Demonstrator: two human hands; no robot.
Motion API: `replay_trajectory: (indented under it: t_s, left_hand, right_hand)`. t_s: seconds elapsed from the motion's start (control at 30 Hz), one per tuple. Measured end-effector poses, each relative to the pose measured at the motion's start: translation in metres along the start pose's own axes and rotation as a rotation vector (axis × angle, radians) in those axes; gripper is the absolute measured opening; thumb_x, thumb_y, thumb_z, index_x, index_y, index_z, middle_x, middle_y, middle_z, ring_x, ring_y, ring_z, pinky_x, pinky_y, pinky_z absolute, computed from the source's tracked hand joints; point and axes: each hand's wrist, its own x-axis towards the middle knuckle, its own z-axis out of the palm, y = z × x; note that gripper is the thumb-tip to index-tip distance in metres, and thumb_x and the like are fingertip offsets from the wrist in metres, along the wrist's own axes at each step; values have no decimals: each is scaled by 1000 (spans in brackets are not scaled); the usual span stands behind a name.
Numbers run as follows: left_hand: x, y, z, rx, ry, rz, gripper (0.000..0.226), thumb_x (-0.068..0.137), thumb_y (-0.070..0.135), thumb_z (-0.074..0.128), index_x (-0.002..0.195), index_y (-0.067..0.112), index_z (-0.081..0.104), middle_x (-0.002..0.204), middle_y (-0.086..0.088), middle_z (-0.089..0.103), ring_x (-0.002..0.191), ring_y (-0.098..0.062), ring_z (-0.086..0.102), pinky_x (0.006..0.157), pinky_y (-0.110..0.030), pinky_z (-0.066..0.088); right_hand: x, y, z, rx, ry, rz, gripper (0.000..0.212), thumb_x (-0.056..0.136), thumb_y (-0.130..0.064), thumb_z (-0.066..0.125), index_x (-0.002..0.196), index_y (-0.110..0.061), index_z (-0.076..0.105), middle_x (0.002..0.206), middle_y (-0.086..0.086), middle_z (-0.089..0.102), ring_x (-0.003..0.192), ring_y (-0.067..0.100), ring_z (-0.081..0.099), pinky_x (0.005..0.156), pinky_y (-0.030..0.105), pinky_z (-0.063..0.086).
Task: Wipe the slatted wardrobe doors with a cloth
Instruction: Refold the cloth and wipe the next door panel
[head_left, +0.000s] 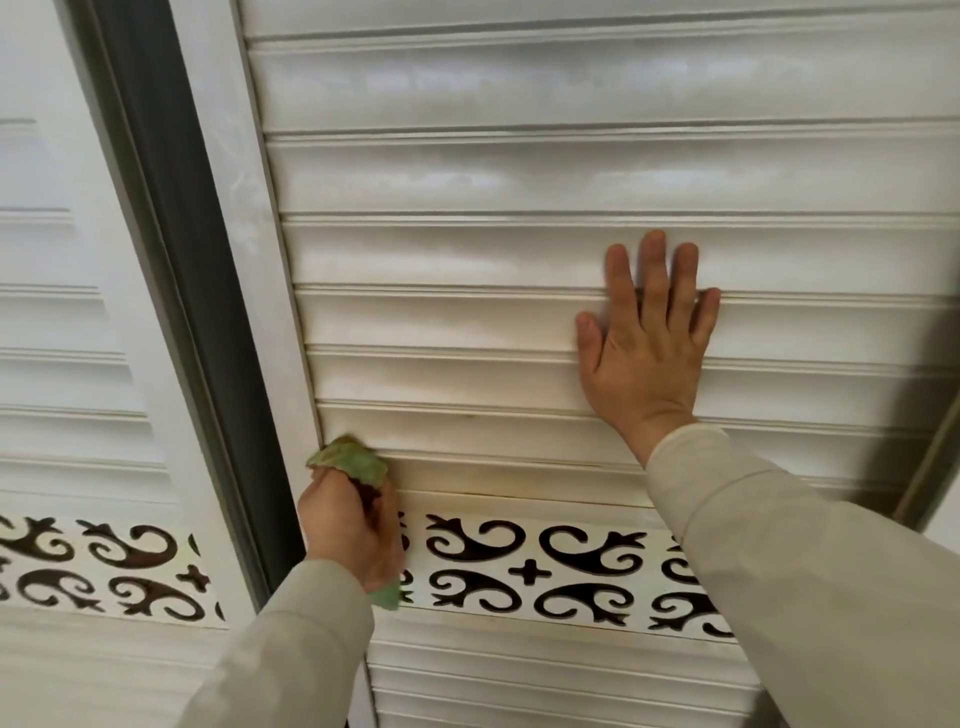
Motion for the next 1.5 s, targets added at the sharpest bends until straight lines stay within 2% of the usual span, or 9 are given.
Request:
replay_trajectory:
  t_s: [0.17, 0.3, 0.4, 0.53, 0.73, 1.07, 1.2, 1.37, 1.5]
  left_hand:
    - [-11, -17, 20, 79, -37, 53, 21, 95, 6, 47, 85, 13, 64, 73, -6, 57, 60, -15, 54, 40, -13, 44]
    - [-35, -53, 48, 187, -148, 21, 20, 96, 20, 53, 85, 15, 68, 80, -9, 67, 70, -22, 64, 52, -24, 48]
    - [-54, -70, 66, 299, -319, 21, 26, 93, 2, 48, 77, 11, 67, 66, -7, 65, 70, -26, 62, 60, -29, 49]
    - [-38, -47, 55, 181, -155, 85, 30, 88, 4, 51, 64, 13, 68, 66, -9, 65, 70, -27, 60, 69, -39, 50]
    - [-25, -12, 54, 122, -98, 128, 24, 94, 14, 47, 75, 12, 61, 49, -3, 53, 41, -16, 43, 42, -24, 36]
    - [-76, -58, 95, 430, -459, 232, 18, 94, 8, 58, 81, 3, 70, 65, -6, 69, 52, -12, 64, 51, -19, 52]
    - [-49, -60, 67, 506, -263, 401, 24, 93, 19, 60, 72, 18, 71, 62, 2, 69, 64, -12, 67, 63, -25, 54]
    - [-13, -58, 33, 409, 178, 331, 10, 86, 33, 51, 95, 36, 55, 104, 2, 67, 100, -27, 60, 96, -43, 48]
    - [16, -29, 23, 72, 294, 290, 24, 90, 27, 47, 108, 28, 63, 109, -3, 67, 103, -27, 63, 98, -40, 51]
  right_hand:
    - [0, -3, 5, 2, 38, -5, 64, 100, -46, 37, 157, -22, 20, 164, 10, 15, 150, 37, 10, 119, 55, 3]
    - [0, -3, 6, -1, 35, 3, 64, 101, -47, 35, 157, -22, 22, 164, 11, 16, 150, 38, 11, 119, 56, 5]
    - [0, -2, 3, 2, 31, -1, 64, 101, -48, 34, 157, -22, 20, 164, 11, 15, 150, 37, 11, 119, 56, 6]
    - [0, -2, 3, 8, 22, -11, 64, 101, -48, 35, 157, -23, 18, 164, 10, 14, 150, 37, 9, 119, 56, 5]
    - [0, -1, 6, 10, 39, -3, 64, 101, -48, 35, 157, -23, 20, 164, 10, 15, 150, 37, 11, 119, 57, 6]
    - [0, -2, 4, 2, 24, 1, 64, 100, -48, 35, 157, -22, 21, 164, 11, 16, 150, 37, 12, 119, 55, 6]
    - [-1, -4, 2, 1, 29, -2, 64, 100, -48, 36, 157, -22, 22, 163, 11, 18, 150, 37, 13, 119, 56, 9]
    - [0, -3, 2, -14, 38, -1, 63, 100, -47, 37, 156, -21, 23, 163, 11, 18, 150, 37, 13, 119, 57, 9]
    - [0, -6, 2, -6, 39, -8, 63, 101, -47, 37, 156, -20, 25, 163, 12, 19, 149, 38, 14, 119, 56, 8]
